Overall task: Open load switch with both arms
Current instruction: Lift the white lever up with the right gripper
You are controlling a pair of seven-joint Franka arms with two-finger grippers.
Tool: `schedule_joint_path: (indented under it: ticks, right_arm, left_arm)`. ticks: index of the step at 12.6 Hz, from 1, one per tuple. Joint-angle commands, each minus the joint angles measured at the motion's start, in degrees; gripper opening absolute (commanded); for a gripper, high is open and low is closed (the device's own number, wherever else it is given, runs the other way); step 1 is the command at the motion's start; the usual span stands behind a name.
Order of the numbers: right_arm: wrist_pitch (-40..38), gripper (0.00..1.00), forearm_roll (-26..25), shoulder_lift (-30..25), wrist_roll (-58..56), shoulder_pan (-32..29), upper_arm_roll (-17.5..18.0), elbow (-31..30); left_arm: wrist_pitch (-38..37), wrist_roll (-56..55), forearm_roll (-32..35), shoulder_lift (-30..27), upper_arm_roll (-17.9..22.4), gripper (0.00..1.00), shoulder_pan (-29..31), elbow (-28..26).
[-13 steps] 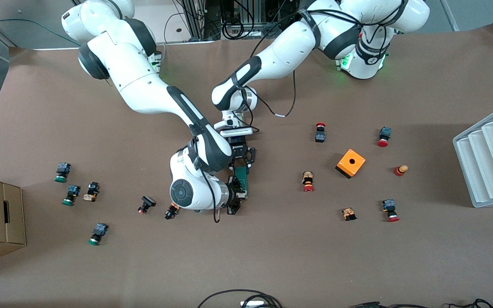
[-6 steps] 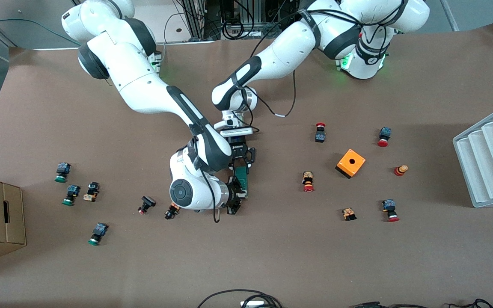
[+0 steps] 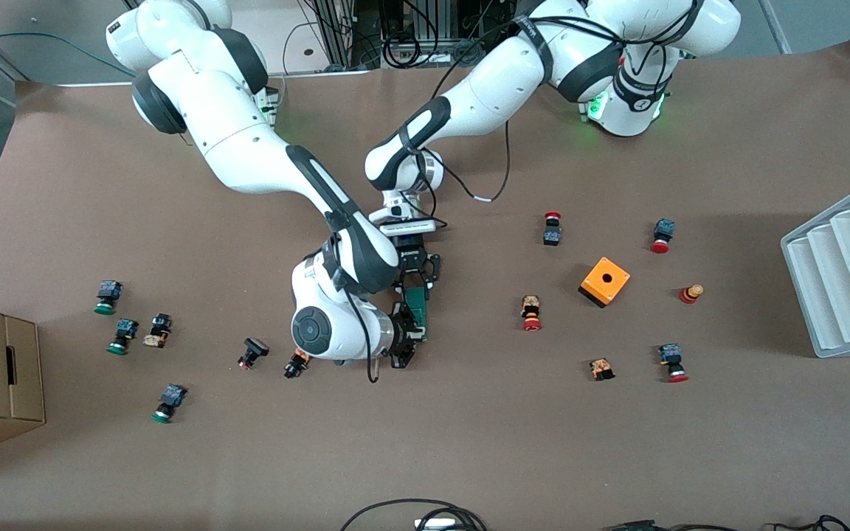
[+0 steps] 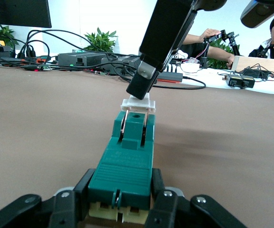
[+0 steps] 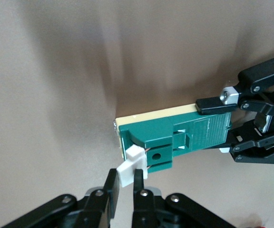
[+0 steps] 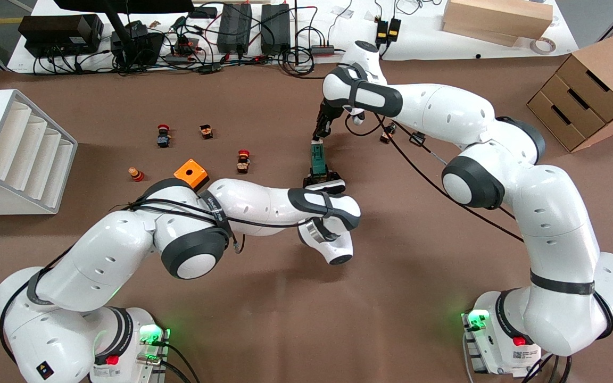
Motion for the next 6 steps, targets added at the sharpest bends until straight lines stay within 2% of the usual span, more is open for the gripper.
schedule_joint_path:
  ticks: [1, 6]
  right_arm:
    - [-1.6, 0.17, 1.6, -3.2, -1.6, 0.5, 0.2, -6.4]
    - [-1.6, 0.17, 1.6, -6.0, -3.0, 0.5, 0.2, -10.4]
  left_arm:
    - [-0.3, -0.2, -0.3, 0.8, 0.0, 0.72, -0.5, 0.9]
    - [-0.3, -0.2, -0.3, 0.8, 0.0, 0.72, -0.5, 0.9]
